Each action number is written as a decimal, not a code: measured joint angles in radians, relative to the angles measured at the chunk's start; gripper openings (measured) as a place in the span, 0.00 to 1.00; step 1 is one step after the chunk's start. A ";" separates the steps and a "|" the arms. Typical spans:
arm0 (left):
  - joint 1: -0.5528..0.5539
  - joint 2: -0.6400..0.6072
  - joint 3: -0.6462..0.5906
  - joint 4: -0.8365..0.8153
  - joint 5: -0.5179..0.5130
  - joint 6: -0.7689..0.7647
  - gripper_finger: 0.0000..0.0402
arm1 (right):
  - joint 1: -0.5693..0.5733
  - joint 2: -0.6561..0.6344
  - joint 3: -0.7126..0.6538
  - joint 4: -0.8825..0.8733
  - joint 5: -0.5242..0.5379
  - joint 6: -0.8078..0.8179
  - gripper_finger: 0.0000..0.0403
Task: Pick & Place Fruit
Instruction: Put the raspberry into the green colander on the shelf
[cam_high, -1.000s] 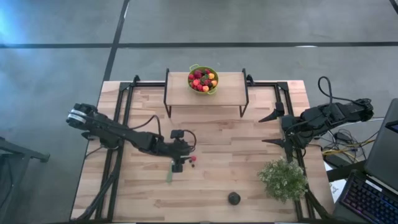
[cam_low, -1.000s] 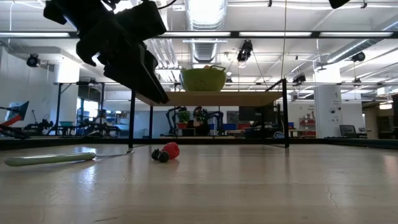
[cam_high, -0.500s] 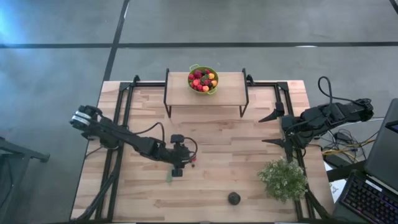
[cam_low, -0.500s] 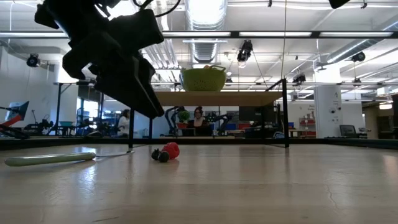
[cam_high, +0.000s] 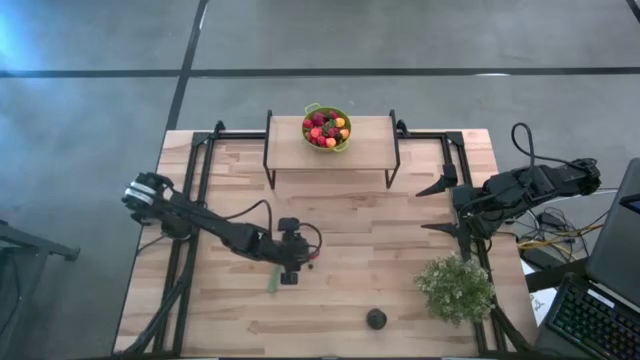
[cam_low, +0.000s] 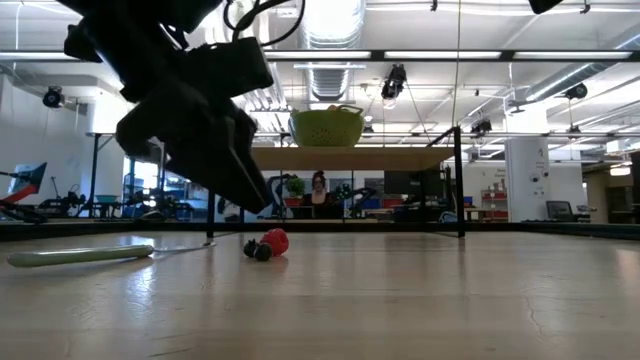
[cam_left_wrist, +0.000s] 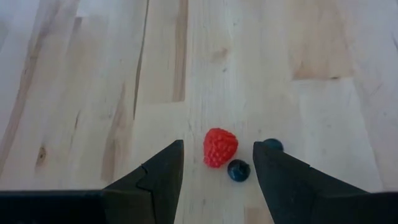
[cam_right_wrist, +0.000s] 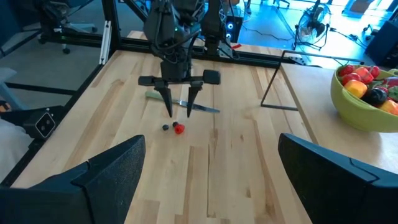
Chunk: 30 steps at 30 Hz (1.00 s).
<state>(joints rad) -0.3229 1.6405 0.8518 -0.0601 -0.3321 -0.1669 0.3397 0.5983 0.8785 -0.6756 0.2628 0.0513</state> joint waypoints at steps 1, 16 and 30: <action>0.000 0.005 0.002 0.000 0.000 0.000 0.50 | 0.000 0.000 0.000 0.000 0.000 0.000 0.90; 0.002 0.099 0.045 0.009 -0.010 -0.006 0.50 | 0.000 0.000 0.000 0.000 0.000 0.000 0.90; 0.008 0.152 0.052 0.031 -0.012 -0.015 0.50 | 0.000 0.001 0.000 0.000 0.000 0.000 0.90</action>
<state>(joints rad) -0.3151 1.7921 0.9035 -0.0286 -0.3439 -0.1817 0.3397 0.5991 0.8783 -0.6758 0.2626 0.0513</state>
